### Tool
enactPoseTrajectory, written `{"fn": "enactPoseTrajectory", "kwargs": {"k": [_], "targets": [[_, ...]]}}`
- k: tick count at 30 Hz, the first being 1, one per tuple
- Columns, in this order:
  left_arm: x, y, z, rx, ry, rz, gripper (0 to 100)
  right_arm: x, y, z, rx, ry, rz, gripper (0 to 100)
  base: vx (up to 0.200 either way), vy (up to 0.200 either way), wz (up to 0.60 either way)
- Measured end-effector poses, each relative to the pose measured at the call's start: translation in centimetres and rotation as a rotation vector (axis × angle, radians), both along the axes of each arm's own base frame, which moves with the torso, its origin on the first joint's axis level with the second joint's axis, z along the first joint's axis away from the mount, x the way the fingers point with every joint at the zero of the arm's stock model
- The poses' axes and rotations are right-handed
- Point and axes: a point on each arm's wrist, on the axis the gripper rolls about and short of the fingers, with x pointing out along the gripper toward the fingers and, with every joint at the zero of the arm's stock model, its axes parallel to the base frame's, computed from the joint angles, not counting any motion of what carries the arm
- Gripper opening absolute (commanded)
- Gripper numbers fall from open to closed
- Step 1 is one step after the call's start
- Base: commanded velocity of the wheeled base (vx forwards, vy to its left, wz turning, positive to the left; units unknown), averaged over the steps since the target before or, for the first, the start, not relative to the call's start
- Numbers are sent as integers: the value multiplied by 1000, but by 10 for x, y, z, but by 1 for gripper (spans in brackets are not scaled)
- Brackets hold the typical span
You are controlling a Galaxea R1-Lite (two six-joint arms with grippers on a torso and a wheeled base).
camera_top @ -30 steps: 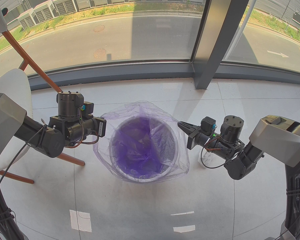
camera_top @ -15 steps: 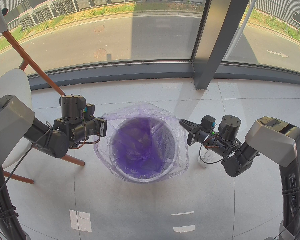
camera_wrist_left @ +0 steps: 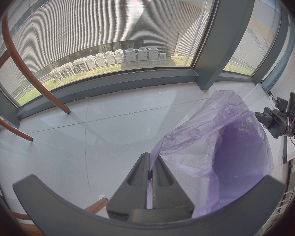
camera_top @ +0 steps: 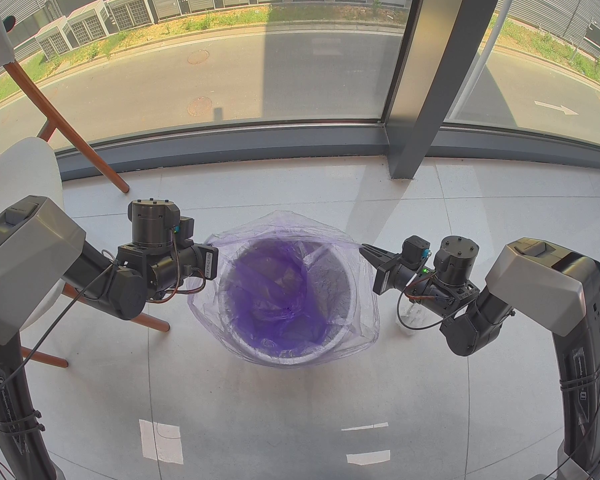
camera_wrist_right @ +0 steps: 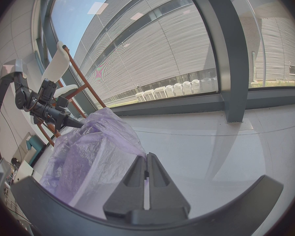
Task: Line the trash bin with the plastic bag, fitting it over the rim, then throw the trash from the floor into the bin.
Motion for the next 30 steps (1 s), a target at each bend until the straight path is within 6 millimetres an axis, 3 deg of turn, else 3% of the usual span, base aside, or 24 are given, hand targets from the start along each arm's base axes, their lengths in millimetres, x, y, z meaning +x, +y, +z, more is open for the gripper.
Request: {"fn": "enactPoseTrajectory", "kwargs": {"k": [8,21,30], "targets": [[9,-1,-2,-44,0,41,0,9,7,0,37,54,-14,0,0,0,0],[25,-8,6,-102,14,69,0,30,14,22,119,66,-61,0,0,0,0],[30,-3,5,-97,16,118,0,31,13,17,114,79,-67,0,0,0,0]]}}
